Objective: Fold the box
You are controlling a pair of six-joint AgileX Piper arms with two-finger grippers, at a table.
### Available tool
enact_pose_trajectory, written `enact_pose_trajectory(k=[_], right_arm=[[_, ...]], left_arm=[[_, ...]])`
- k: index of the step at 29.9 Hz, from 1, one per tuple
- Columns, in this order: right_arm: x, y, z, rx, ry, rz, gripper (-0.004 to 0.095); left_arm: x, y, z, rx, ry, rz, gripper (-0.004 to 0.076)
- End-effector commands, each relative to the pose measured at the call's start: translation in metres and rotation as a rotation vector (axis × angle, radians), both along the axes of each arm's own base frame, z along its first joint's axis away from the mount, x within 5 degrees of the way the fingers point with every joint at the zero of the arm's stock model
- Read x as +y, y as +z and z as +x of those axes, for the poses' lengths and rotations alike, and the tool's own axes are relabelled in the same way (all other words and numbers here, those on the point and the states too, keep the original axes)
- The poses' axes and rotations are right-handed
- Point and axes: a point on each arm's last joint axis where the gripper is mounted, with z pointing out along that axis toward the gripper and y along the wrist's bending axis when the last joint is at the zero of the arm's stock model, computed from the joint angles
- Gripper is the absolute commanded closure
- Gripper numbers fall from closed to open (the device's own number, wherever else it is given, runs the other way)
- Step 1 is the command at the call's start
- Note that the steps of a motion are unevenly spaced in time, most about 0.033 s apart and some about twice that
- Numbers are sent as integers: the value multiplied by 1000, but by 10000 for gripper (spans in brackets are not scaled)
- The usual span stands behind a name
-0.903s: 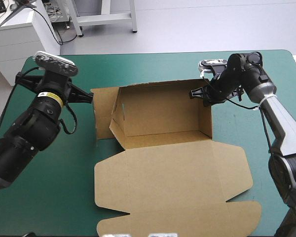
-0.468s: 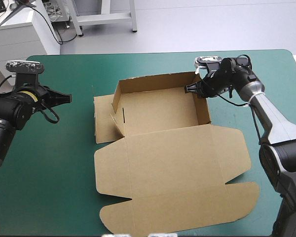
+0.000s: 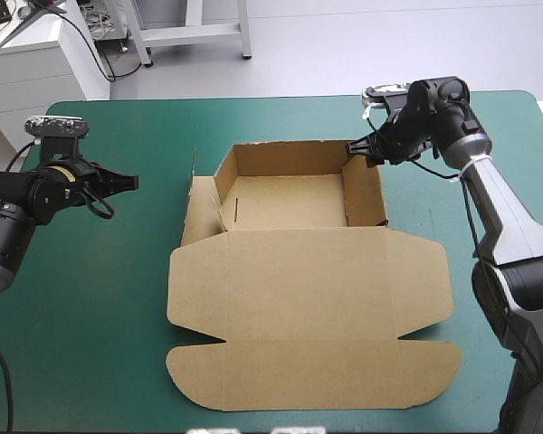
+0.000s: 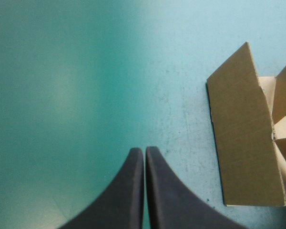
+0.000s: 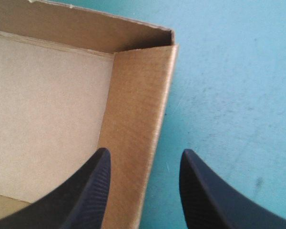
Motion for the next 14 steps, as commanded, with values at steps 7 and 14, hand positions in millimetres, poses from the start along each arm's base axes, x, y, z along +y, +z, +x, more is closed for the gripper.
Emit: enact_pose_trajectory(k=[7, 14], right_arm=[[-8, 56, -27, -110, -60, 20, 453], [-6, 11, -19, 17, -59, 3, 453]], left_arm=[[35, 0, 15, -36, 96, -164, 726], [43, -6, 17, -1, 49, -297, 726]])
